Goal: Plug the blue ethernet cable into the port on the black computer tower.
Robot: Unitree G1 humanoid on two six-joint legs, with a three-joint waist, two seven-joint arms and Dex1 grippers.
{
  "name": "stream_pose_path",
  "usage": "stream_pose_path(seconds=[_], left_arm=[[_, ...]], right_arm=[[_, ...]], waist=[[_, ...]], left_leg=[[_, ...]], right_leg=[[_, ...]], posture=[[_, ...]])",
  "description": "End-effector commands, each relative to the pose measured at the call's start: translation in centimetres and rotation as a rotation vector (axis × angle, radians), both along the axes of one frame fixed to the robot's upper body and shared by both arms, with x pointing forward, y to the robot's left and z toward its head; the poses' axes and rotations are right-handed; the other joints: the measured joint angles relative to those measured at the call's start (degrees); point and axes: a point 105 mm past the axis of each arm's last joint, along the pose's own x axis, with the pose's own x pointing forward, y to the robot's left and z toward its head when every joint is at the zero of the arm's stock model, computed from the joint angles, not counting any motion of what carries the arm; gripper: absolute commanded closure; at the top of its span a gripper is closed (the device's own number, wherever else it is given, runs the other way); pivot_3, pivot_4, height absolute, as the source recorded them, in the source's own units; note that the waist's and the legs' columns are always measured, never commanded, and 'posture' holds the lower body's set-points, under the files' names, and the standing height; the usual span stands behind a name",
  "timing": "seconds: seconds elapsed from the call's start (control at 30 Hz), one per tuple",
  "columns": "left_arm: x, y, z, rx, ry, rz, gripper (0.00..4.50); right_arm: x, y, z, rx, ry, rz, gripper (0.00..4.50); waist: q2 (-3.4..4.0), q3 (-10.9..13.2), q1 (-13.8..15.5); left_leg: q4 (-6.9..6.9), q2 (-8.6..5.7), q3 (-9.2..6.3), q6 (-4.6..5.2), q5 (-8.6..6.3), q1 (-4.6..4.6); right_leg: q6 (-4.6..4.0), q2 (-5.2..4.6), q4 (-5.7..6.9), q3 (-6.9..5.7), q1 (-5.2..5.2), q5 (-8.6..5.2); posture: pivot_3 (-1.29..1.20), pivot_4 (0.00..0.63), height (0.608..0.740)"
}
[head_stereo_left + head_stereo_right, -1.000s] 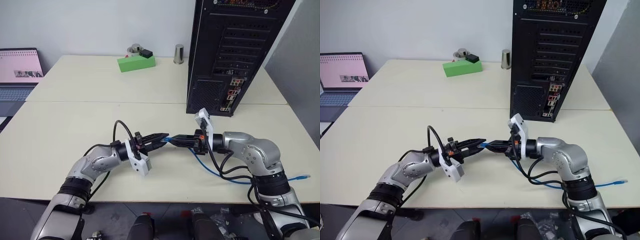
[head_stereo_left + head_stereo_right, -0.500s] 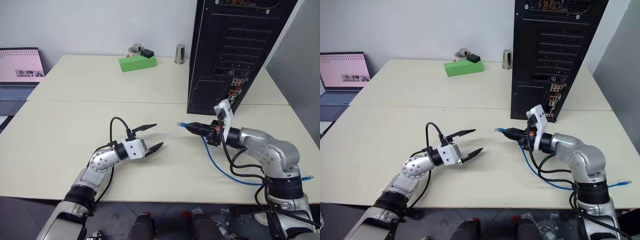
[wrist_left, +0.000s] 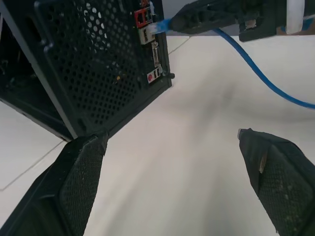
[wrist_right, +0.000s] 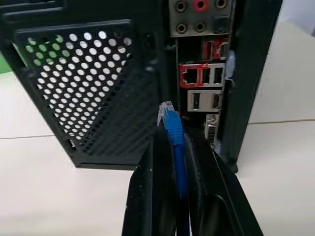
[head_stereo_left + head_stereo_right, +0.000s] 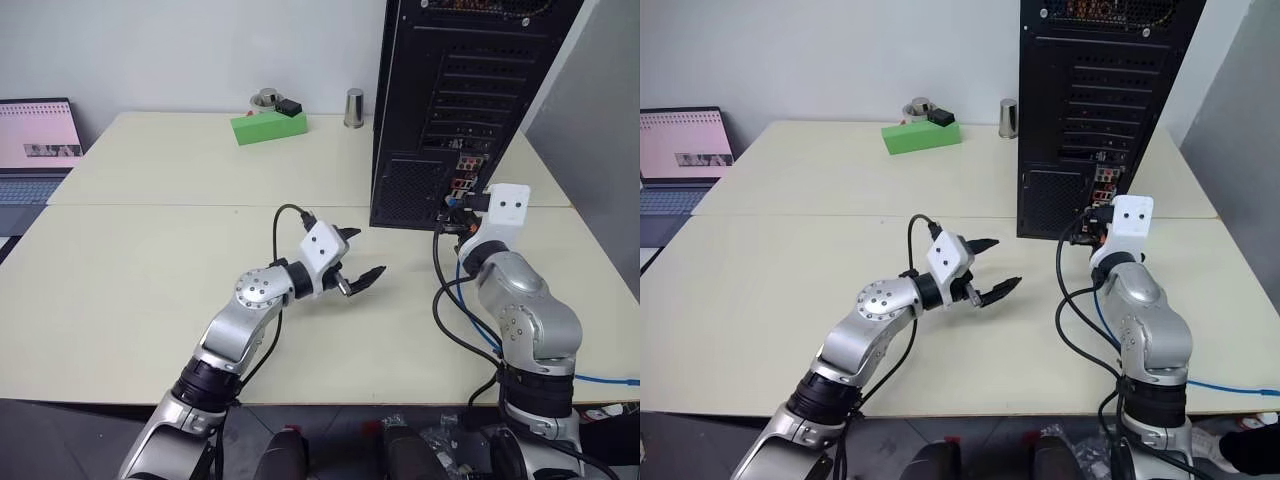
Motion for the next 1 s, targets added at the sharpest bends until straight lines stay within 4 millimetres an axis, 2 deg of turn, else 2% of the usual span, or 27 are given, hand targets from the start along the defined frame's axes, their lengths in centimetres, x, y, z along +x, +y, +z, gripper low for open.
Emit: stream_pose_path(seconds=[0.03, 0.53, 1.0], left_arm=[[0.8, -0.6, 2.9, -0.074, -0.017, 0.027, 0.03], [1.1, -1.6, 5.5, -0.086, -0.071, -0.031, 0.03], [1.0, -2.0, 6.1, -0.121, -0.074, -0.063, 0.03]], right_arm=[[-0.2, 0.0, 2.1, 0.004, -0.113, -0.096, 4.50], [1.2, 0.9, 2.0, 0.042, -0.149, -0.101, 4.50], [1.9, 0.9, 2.0, 0.033, -0.165, -0.107, 4.50]], waist=[[0.00, 0.00, -0.03], [0.00, 0.00, -0.19], [0.00, 0.00, -0.21]], left_leg=[[0.00, 0.00, 0.02, 0.00, 0.00, 0.00], [-0.01, 0.00, 0.04, 0.00, 0.00, 0.02], [-0.01, -0.01, 0.07, 0.00, 0.00, 0.00]], right_leg=[[0.00, 0.00, 0.00, 0.02, 0.00, 0.00], [-0.01, -0.01, 0.00, 0.03, 0.00, 0.00], [0.00, -0.02, -0.03, 0.06, -0.02, 0.00]], posture=[[0.00, 0.150, 0.740], [0.00, 0.150, 0.740], [0.00, 0.150, 0.740]])
